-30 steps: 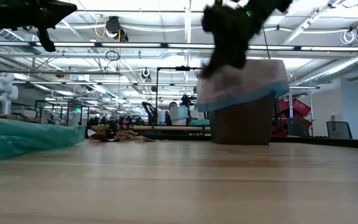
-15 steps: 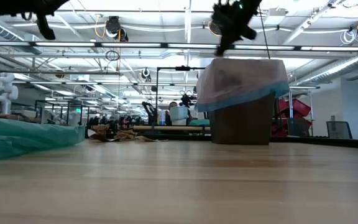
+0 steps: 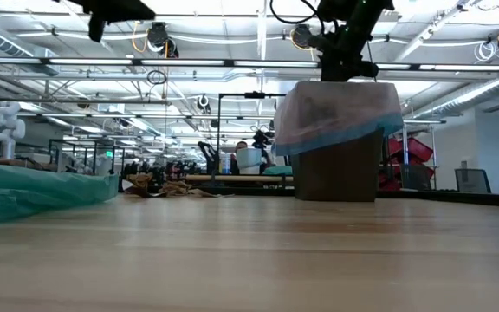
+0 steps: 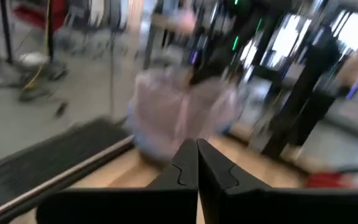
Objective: Place trash/remove bag and relplace
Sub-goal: Put the brown napkin into the trash bin, then put the white paper into the trash bin
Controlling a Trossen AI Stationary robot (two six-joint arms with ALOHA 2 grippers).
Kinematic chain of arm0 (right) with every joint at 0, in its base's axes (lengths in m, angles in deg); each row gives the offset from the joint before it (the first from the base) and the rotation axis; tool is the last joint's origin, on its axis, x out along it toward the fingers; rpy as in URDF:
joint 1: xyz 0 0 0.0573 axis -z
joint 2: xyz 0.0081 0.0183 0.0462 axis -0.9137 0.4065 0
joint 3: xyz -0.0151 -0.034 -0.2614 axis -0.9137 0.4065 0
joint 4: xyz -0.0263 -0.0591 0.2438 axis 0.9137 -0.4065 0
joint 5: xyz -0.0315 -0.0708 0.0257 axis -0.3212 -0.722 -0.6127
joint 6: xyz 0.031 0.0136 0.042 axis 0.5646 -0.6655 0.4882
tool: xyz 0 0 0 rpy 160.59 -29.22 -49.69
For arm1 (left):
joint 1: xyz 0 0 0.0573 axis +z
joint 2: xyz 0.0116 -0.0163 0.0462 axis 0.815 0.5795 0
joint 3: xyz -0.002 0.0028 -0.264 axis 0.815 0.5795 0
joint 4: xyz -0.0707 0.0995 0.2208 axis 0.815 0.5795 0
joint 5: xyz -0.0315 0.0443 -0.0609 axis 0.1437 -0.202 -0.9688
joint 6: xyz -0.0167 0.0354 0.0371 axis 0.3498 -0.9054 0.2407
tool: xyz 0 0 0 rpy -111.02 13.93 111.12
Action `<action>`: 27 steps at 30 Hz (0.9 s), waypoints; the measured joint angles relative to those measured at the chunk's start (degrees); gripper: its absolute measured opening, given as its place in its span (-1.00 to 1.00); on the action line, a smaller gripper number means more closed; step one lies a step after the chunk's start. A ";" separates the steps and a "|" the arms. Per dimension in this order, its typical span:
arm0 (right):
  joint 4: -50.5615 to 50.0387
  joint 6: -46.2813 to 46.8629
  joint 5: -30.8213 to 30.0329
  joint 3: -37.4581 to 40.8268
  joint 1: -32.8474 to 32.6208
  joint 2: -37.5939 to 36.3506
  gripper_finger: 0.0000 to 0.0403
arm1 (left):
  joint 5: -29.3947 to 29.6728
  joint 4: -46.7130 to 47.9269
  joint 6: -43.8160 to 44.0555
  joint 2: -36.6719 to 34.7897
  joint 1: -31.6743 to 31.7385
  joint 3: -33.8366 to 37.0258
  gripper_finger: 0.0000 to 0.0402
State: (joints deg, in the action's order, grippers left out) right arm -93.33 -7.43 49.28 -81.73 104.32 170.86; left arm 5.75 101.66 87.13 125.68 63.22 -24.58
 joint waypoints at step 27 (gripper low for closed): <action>5.09 3.31 5.45 -20.25 -5.85 -2.54 0.37 | -12.07 17.99 -33.45 35.61 18.51 -9.27 -0.88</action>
State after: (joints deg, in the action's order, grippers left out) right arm -88.24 -4.12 54.73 -101.98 98.47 168.32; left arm -6.32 119.65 53.69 161.29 81.72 -33.85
